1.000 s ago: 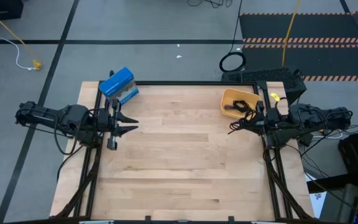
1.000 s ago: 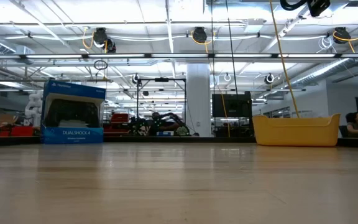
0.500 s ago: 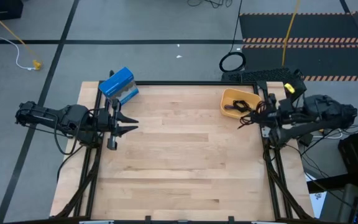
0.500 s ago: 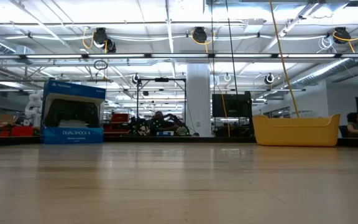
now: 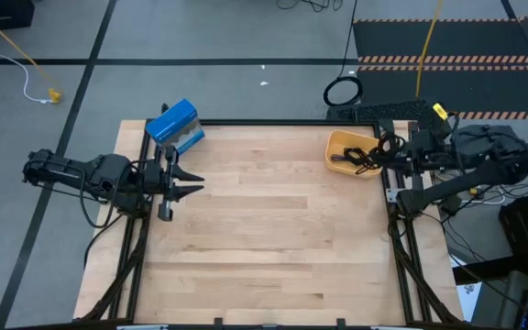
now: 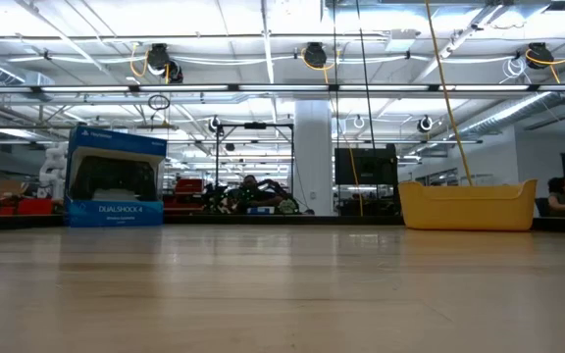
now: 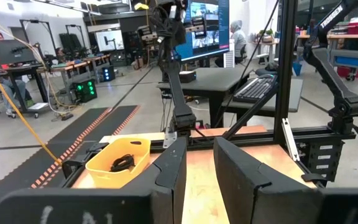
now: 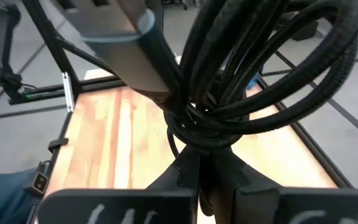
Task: Pick and place USB-C Cables
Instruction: Put the charger cable into the yellow bin
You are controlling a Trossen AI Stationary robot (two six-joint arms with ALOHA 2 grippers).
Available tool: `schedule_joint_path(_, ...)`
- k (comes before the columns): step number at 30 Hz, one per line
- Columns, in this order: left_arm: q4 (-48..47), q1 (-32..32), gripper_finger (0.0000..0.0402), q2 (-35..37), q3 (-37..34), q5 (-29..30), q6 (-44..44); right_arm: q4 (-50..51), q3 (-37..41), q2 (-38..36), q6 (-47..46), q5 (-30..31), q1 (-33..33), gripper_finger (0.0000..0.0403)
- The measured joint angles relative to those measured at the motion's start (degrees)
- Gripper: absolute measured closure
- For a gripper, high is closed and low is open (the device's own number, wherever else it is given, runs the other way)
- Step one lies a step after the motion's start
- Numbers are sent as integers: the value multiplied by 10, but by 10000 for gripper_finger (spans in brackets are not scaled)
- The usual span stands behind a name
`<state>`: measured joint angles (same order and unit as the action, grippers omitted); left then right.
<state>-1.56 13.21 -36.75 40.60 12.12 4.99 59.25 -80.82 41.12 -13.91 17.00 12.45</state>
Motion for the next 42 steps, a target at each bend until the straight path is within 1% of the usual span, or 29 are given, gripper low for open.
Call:
schedule_joint_path(2,0,0,316,0,0,0,0,15,-29,22,0,10,0,399)
schedule_joint_path(9,0,0,316,0,0,0,0,85,-131,92,0,14,0,399)
schedule_joint_path(18,0,0,316,0,0,0,0,183,-284,170,10,73,-2,399)
schedule_joint_path(23,0,0,316,0,0,0,3,239,-374,222,14,74,-25,399)
schedule_joint_path(27,0,0,316,0,0,0,4,308,-424,265,11,73,-58,399)
schedule_joint_path(29,0,0,316,0,0,0,6,306,-428,277,13,68,-78,399)
schedule_joint_path(33,0,0,316,0,0,0,7,307,-426,301,25,35,-116,399)
schedule_joint_path(37,0,0,316,0,0,0,7,307,-414,319,45,-19,-158,399)
schedule_joint_path(42,0,0,316,0,0,0,7,307,-362,333,67,-67,-211,399)
